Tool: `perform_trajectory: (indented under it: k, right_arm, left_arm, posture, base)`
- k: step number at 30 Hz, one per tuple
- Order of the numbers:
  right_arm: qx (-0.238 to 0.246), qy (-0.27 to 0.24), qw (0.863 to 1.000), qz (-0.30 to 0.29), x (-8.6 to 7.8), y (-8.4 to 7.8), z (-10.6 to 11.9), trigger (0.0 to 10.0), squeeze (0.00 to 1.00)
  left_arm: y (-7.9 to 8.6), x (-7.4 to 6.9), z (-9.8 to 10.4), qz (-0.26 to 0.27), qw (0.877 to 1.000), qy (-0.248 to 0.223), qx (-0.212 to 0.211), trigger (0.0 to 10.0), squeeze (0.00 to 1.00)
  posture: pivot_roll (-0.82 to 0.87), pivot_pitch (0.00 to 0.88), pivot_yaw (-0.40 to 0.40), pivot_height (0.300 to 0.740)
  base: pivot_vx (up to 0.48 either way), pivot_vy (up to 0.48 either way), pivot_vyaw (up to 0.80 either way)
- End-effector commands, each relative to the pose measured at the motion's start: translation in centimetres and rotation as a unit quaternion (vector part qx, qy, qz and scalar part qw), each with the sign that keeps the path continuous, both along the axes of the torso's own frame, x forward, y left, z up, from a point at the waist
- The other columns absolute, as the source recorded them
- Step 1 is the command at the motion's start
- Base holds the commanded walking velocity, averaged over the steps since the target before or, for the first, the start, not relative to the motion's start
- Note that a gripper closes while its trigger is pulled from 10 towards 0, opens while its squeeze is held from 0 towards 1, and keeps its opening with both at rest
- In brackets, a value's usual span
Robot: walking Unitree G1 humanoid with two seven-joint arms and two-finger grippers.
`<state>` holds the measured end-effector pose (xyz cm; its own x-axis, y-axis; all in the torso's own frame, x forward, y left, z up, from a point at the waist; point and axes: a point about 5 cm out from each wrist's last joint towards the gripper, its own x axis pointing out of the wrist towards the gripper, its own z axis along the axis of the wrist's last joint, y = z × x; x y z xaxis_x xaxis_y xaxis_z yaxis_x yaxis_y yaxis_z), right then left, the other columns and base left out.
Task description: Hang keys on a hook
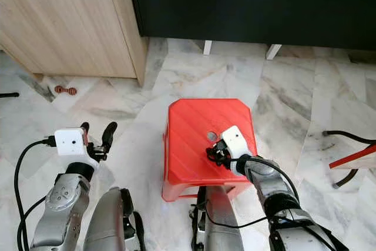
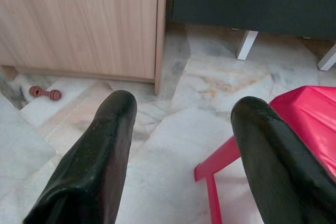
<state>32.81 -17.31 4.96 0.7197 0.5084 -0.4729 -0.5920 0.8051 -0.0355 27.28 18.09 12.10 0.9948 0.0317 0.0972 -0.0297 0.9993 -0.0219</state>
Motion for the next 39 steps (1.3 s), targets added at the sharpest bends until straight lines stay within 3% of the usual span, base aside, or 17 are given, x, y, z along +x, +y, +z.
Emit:
perform_trajectory:
  k: [1,4,26,39]
  right_arm:
    - [-0.009,0.014,1.0,-0.003,-0.6,-0.4,-0.7,10.0,0.0]
    - [-0.03,0.014,0.999,-0.014,-0.5,-0.6,-0.7,10.0,0.0]
    - [-0.033,0.017,0.998,-0.05,-1.8,-1.8,-0.9,10.0,0.0]
    - [-0.036,0.013,0.996,-0.082,-1.6,-2.0,-0.9,10.0,0.0]
  left_arm:
    - [0.1,-0.2,-0.5,-0.003,1.0,0.01,0.008,10.0,0.0]
    - [0.1,-0.2,-0.6,-0.003,1.0,0.01,0.009,10.0,0.0]
    - [-0.3,0.2,-0.7,-0.01,1.0,0.009,0.006,10.0,0.0]
    - [-0.4,0.1,-0.7,-0.01,1.0,0.008,0.007,10.0,0.0]
  posture:
    - [-0.05,0.322,-0.077,0.619]
    - [-0.06,0.32,-0.079,0.619]
    - [-0.07,0.314,-0.08,0.619]
    - [-0.07,0.315,-0.078,0.619]
  base:
    - [0.0,0.0,0.0]
    - [0.0,0.0,0.0]
    - [0.0,0.0,0.0]
    - [0.0,0.0,0.0]
